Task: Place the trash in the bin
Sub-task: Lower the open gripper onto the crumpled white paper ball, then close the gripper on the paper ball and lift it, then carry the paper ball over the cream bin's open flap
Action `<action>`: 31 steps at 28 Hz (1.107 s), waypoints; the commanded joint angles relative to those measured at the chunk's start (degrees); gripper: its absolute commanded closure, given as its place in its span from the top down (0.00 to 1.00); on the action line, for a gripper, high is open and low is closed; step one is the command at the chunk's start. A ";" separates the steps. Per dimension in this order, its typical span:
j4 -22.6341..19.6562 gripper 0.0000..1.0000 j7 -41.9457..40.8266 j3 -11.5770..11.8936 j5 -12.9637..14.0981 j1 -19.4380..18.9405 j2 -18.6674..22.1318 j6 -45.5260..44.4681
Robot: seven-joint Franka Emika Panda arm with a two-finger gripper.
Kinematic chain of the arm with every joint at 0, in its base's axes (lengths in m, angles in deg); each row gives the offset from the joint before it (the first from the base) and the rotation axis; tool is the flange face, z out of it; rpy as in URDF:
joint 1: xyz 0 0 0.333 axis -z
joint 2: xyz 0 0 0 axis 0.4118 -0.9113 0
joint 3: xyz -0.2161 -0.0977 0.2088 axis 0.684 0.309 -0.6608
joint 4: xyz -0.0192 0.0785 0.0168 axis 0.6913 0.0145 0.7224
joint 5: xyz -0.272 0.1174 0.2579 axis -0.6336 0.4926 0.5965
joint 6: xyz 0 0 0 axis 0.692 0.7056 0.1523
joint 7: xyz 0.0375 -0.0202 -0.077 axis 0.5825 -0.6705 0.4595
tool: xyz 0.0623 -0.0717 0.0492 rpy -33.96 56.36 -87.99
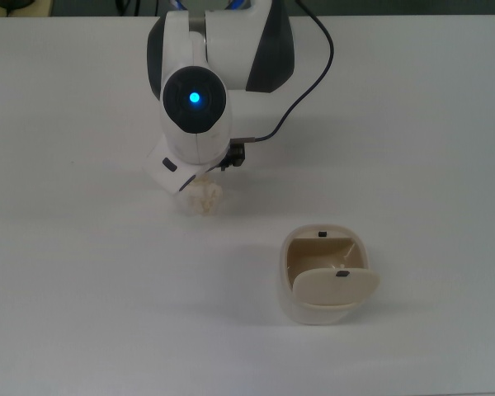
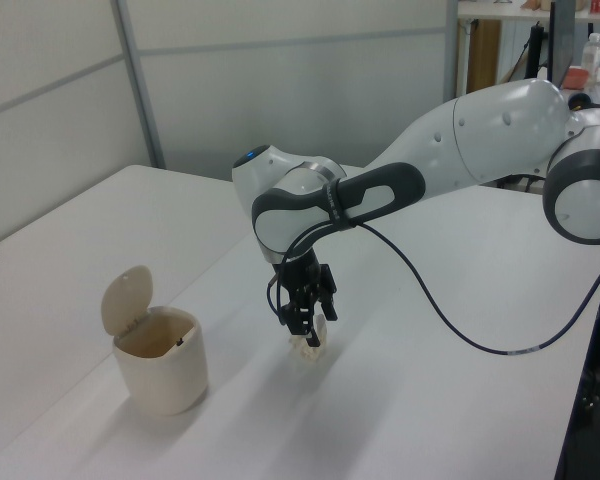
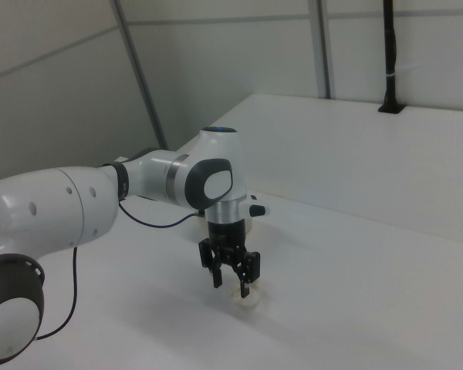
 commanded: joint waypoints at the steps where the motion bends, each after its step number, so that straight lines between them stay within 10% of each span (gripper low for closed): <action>1: 0.19 0.38 1.22 0.63 -0.70 -0.33 0.42 1.69; 12: 0.28 0.29 1.31 0.72 -3.51 0.46 -1.96 6.26; 17: 0.28 0.01 0.87 0.72 -3.78 1.17 -1.96 7.41; 31: 1.59 0.00 0.69 0.02 -2.72 0.82 2.79 7.93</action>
